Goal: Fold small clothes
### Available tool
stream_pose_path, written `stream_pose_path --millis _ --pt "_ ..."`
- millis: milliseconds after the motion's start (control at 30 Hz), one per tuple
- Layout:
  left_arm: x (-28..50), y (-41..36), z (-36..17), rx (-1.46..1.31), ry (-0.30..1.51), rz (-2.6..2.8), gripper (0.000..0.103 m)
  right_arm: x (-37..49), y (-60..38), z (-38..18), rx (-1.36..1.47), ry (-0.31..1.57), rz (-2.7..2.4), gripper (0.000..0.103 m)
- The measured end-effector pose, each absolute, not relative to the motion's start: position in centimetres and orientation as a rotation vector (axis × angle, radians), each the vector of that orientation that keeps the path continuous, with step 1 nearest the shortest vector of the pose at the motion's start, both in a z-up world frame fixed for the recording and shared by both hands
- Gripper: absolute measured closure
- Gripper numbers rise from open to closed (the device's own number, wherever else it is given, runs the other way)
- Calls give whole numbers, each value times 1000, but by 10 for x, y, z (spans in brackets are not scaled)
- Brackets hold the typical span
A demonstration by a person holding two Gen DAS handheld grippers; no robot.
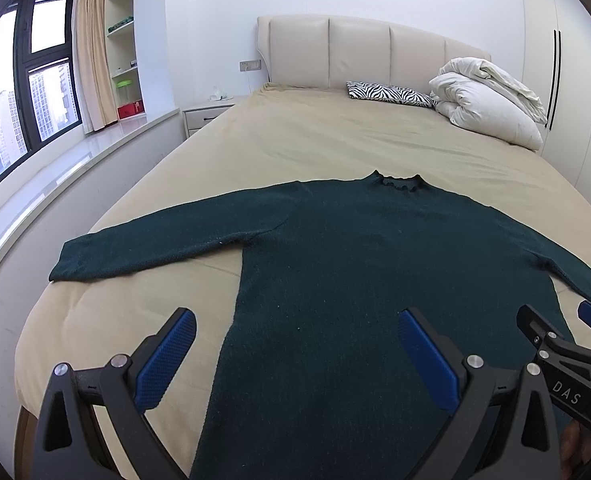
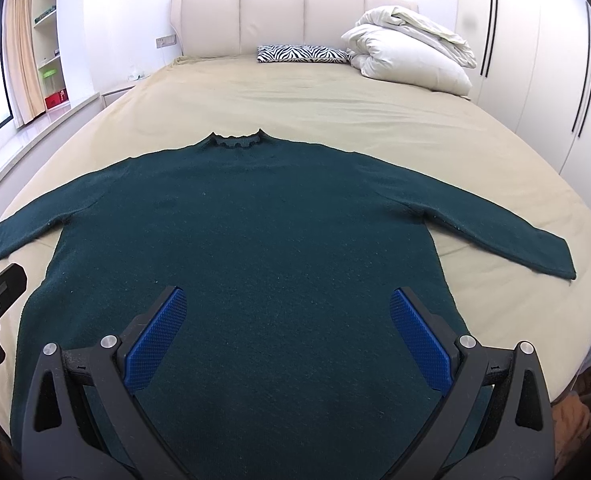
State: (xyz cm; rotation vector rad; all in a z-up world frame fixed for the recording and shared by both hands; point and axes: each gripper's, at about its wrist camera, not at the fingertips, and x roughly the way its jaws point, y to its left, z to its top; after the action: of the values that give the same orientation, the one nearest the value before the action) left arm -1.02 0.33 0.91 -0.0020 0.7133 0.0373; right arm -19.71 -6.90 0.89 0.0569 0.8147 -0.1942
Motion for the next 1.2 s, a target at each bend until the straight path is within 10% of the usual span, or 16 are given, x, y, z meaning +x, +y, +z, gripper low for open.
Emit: stream_pose_path --millis 1200 --pt "0 -8 -2 11 763 32 0 -191 -76 3 75 850 -199 0"
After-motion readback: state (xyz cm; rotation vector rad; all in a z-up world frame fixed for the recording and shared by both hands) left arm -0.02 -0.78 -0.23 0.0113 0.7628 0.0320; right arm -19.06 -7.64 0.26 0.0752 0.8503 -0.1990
